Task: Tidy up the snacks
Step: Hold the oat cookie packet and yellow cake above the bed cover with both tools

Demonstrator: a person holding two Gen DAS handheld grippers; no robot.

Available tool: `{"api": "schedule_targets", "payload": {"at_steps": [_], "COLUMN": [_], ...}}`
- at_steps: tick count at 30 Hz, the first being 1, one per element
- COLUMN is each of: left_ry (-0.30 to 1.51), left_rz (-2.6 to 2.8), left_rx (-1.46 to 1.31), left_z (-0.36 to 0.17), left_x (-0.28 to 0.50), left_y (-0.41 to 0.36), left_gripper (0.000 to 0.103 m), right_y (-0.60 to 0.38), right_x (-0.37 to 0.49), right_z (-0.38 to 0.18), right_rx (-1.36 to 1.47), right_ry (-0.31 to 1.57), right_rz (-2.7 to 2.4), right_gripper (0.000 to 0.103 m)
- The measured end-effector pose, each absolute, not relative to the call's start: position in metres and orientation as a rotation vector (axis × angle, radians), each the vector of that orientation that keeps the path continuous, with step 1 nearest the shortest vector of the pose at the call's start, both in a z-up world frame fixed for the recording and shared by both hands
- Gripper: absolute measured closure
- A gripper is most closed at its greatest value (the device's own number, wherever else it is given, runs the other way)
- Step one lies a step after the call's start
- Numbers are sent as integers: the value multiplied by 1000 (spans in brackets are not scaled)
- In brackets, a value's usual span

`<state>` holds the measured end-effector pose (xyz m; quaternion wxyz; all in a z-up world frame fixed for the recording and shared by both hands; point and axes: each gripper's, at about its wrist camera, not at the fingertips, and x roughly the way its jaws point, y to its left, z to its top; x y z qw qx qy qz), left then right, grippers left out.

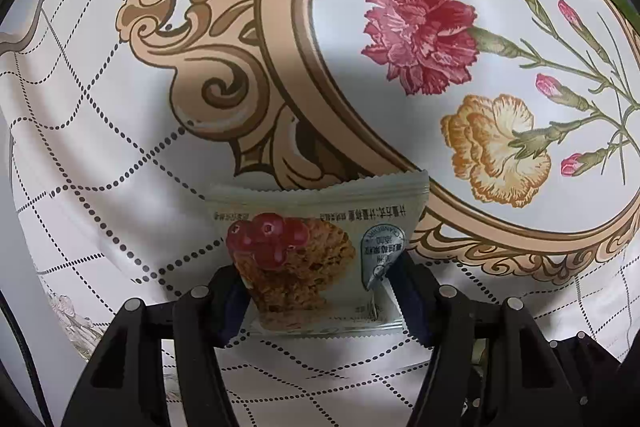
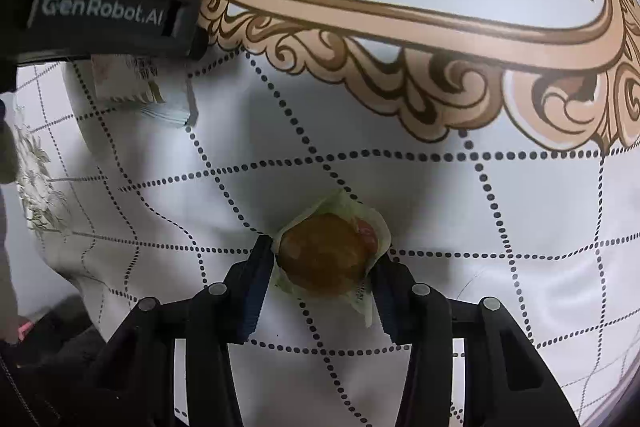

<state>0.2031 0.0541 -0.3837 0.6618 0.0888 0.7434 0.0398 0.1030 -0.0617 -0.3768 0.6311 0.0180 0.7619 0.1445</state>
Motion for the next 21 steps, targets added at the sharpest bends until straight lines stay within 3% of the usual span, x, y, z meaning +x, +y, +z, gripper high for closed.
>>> {"api": "schedule_targets", "payload": {"at_steps": [14,21], "left_ry": [1715,1729], "left_rz": [86,62], "left_rx": [187,118], "left_z": [-382,-389], "left_x": [189,182], "left_y": [28,25], "left_gripper": [43,42], "right_y": [-116,-145], "right_x": [110,114], "right_z": [-340,-349], "right_rx": [206,261], "right_ry": [1662,1714], "right_rz": [326,295], "right_gripper": [56,56]}}
